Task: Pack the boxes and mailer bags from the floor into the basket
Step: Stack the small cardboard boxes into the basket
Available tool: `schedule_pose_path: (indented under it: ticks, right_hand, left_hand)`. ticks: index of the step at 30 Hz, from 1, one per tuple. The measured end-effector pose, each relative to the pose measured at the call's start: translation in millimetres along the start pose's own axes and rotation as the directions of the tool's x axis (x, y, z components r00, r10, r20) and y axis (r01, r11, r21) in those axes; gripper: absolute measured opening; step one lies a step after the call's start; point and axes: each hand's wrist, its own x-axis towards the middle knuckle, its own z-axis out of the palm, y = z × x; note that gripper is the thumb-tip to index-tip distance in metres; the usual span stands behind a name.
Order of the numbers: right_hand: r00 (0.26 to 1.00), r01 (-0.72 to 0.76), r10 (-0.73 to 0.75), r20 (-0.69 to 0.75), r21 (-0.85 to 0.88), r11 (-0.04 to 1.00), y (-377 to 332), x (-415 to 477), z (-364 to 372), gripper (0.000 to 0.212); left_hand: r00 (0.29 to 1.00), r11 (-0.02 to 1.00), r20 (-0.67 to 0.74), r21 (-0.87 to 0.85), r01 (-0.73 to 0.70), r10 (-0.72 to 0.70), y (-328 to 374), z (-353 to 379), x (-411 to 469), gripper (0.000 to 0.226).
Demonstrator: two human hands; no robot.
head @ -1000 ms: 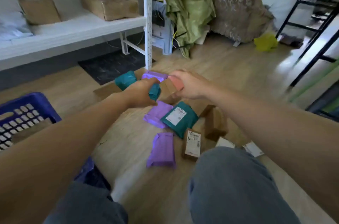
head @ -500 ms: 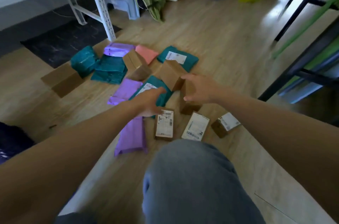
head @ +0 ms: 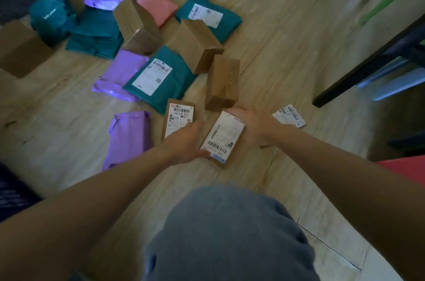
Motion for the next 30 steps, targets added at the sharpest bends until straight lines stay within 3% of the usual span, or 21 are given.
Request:
schedule_pose_path:
  ticks: [8,17,21,30]
  right_hand:
    - [0.984,0.171,-0.141,0.110,-0.350,0.921,18.8,16.2,21.4,0.100]
    - [0.954,0.299,-0.256,0.156,-0.558,0.774,18.4,36.4,22.9,0.092]
    - [0.953,0.301,-0.272,0.137,-0.564,0.769,17.4,30.6,21.9,0.093]
    - [0.964,0.256,-0.260,0.046,-0.405,0.878,-15.3,11.5,3.6,0.098]
  left_hand:
    - [0.976,0.985,-0.192,-0.153,0.077,-0.106,16.4,56.5,7.0,0.105]
    - [0.954,0.982,-0.234,-0.084,0.171,-0.186,36.5,79.7,6.9,0.113]
    - [0.976,0.994,-0.189,-0.028,0.104,-0.107,27.9,70.3,5.7,0.109]
    - [0.982,0.998,-0.186,0.053,-0.019,0.029,-0.2,22.0,-17.0,0.106]
